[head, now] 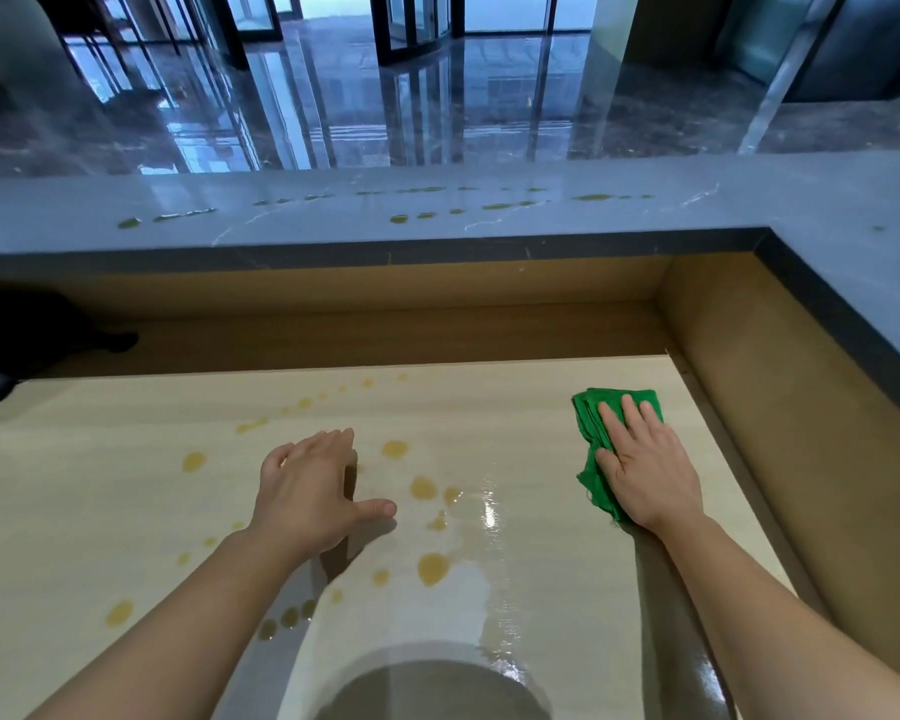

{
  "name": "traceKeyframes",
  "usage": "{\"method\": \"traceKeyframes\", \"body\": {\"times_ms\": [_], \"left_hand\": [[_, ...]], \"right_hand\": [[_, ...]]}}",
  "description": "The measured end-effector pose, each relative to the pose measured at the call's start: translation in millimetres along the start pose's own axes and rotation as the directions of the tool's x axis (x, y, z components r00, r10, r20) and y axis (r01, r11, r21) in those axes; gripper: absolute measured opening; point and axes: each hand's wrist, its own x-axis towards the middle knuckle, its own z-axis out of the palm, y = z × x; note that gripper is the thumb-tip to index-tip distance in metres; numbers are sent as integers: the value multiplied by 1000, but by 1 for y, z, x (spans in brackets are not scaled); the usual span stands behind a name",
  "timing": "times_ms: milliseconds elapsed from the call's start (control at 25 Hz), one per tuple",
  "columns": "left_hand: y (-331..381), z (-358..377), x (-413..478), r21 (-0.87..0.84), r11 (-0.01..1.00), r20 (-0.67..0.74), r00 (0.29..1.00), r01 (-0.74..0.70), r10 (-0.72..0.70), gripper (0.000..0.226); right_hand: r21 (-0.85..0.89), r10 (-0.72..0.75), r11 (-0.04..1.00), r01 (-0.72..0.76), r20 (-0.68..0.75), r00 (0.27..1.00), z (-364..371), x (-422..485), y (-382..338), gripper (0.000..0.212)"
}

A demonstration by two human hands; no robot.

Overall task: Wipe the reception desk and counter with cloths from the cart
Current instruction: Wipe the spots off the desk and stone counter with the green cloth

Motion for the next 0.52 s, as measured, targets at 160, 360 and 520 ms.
{"method": "traceKeyframes", "body": {"times_ms": [160,360,520], "left_hand": [[-25,-4,10,8,1000,7,1000,25,-25,97],[-53,-3,35,-11,999,6,1000,-31,31,89],[-85,-1,48,-54,996,69,995,-75,79,111]], "right_hand": [[41,227,973,-227,-1,974,0,14,-42,59],[76,268,960,-270,38,963,-4,58,-136,61],[147,118,981,-125,54,991,-3,84,-238,59]]}}
